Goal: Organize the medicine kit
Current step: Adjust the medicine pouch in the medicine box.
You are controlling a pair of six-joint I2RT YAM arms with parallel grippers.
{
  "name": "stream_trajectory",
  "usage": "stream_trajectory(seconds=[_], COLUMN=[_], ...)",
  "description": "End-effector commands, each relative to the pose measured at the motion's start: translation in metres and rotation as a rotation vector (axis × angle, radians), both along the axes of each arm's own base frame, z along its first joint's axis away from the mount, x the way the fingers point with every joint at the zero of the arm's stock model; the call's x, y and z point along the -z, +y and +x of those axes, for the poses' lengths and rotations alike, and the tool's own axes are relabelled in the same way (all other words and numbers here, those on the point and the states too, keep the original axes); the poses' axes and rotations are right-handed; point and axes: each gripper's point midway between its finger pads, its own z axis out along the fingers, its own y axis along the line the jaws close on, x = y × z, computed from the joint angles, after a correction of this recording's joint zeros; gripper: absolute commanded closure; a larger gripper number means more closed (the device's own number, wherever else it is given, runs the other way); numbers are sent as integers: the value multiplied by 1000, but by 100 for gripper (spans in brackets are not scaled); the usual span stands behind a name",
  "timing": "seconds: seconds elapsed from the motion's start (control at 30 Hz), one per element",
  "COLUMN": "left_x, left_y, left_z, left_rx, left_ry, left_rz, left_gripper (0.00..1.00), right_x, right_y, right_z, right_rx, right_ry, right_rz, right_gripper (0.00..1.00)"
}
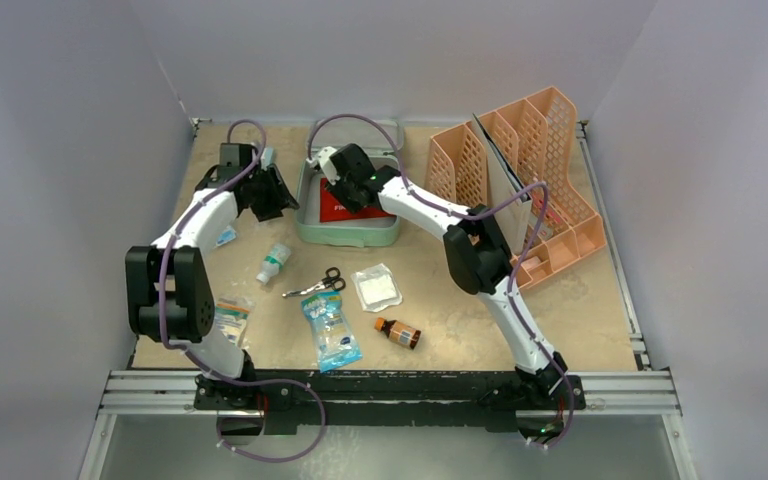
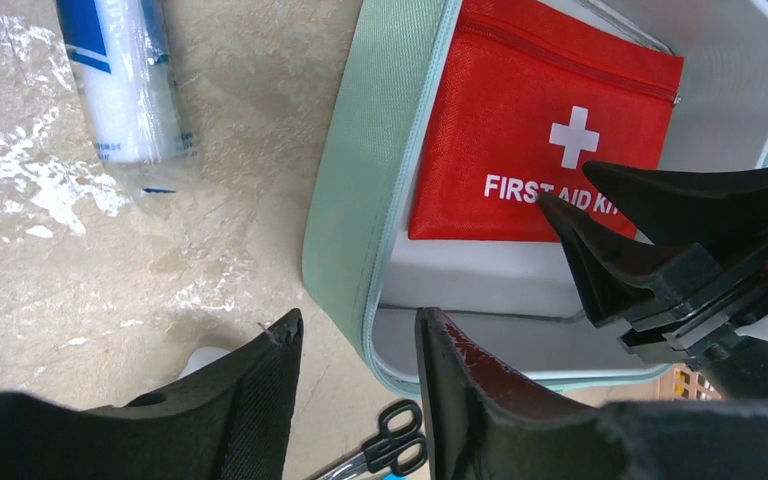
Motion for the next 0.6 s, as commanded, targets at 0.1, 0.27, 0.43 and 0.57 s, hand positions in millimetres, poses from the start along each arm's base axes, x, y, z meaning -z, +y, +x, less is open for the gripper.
stream_trajectory(seconds=[0.1, 0.27, 0.43, 0.57], left_x=[6, 10, 6, 8], left_y=[6, 5, 8, 9], left_z=[8, 7, 10, 7], left_rx=[38, 49, 48, 41], left_ry=[1, 19, 11, 18], left_rz=[37, 37, 53, 57], left_gripper=[61, 67, 69, 69], right_x=[-2, 6, 11, 14], right_y=[-12, -29, -47, -55], right_z=[22, 33, 39, 42], right_rx=[80, 178, 277, 340], right_ry=[-101, -146, -153, -148], right_rz=[-43, -77, -62, -39], right_gripper=[67, 67, 67, 67])
